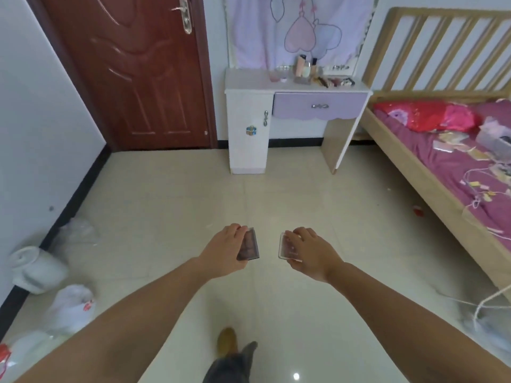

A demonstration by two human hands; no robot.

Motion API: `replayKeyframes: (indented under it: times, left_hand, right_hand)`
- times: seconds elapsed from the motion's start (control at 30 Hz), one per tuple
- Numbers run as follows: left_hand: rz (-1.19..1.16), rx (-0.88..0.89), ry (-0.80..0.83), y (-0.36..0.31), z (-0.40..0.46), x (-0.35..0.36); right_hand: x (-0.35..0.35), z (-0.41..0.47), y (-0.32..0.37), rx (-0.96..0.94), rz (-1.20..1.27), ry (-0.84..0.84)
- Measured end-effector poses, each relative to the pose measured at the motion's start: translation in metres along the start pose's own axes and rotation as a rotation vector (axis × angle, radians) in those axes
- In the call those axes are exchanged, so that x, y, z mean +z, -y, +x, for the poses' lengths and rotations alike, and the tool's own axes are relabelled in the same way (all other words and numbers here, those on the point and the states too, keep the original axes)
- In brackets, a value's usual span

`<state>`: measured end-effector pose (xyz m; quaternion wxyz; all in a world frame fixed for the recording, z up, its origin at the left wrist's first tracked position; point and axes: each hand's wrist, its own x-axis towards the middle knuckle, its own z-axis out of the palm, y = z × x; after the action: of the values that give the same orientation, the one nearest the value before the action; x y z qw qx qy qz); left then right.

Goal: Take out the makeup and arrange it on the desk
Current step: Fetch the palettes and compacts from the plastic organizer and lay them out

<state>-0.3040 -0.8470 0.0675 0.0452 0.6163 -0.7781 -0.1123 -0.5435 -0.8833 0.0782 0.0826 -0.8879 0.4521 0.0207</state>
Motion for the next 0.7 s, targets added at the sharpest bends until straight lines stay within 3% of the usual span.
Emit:
replayKeyframes:
  times: [0.4,0.7]
  left_hand:
    - [-0.015,0.027,0.014,0.152,0.303,-0.077]
    - [-0.009,0.028,0.017,0.220,0.535,-0.093]
  right_hand:
    - [-0.056,0.309,-0.119,0.086,0.059,-0.010]
    - [-0.084,0.513,-0.254,0.076,0.037,-0.039]
